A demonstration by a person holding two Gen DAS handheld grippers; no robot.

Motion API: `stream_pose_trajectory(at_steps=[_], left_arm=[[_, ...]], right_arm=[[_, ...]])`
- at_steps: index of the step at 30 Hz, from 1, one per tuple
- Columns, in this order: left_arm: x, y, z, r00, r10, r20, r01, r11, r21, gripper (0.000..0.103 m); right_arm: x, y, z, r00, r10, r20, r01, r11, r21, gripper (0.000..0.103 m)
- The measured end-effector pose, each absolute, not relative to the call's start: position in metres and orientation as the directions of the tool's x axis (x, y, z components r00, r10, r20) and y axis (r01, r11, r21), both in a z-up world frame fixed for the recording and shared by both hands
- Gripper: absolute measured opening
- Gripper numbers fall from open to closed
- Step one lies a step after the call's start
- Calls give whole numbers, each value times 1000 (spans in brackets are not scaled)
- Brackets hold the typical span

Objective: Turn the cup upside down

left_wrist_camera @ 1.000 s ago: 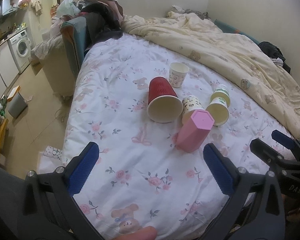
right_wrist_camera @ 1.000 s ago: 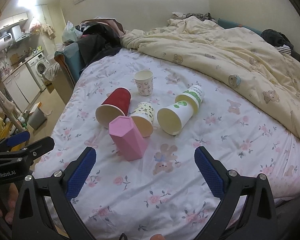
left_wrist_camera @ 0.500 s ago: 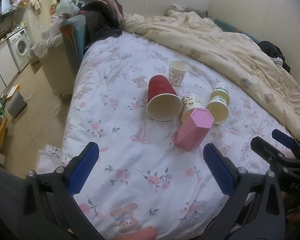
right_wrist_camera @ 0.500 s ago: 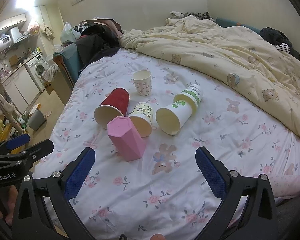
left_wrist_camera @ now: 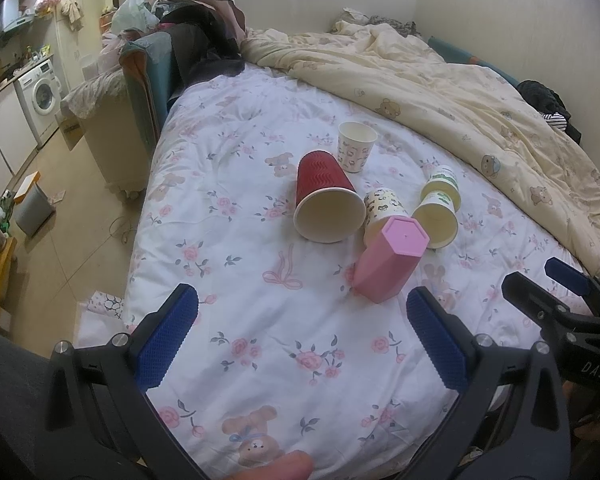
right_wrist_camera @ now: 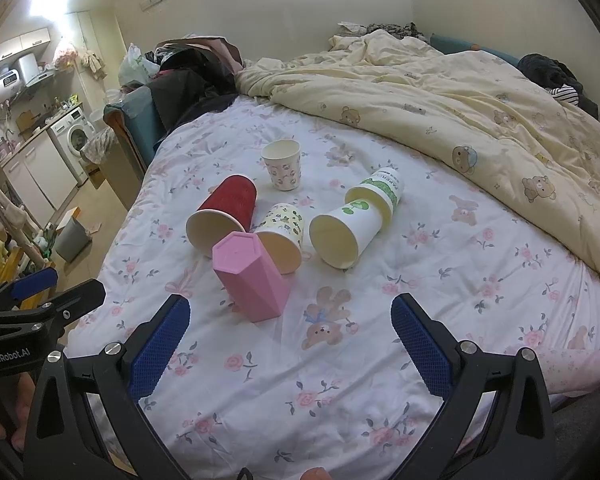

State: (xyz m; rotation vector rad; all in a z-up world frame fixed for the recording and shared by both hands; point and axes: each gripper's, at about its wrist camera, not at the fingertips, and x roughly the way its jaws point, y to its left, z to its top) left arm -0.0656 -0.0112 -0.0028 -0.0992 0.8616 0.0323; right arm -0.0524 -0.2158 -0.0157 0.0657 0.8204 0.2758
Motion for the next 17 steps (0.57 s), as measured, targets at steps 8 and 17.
stream_pose_trajectory(at_steps=[8,17], left_arm=[[-65,-11,-3,650,-12,-760,-68,995,-74,103],[-64,-6,-7,641,2,-767,-85,994,-68,103]], right_arm=[[-52,-216,-16,648,266,-714,-216,963,163,103],[-50,-217,-18,634,273,-723,-215,961,174,103]])
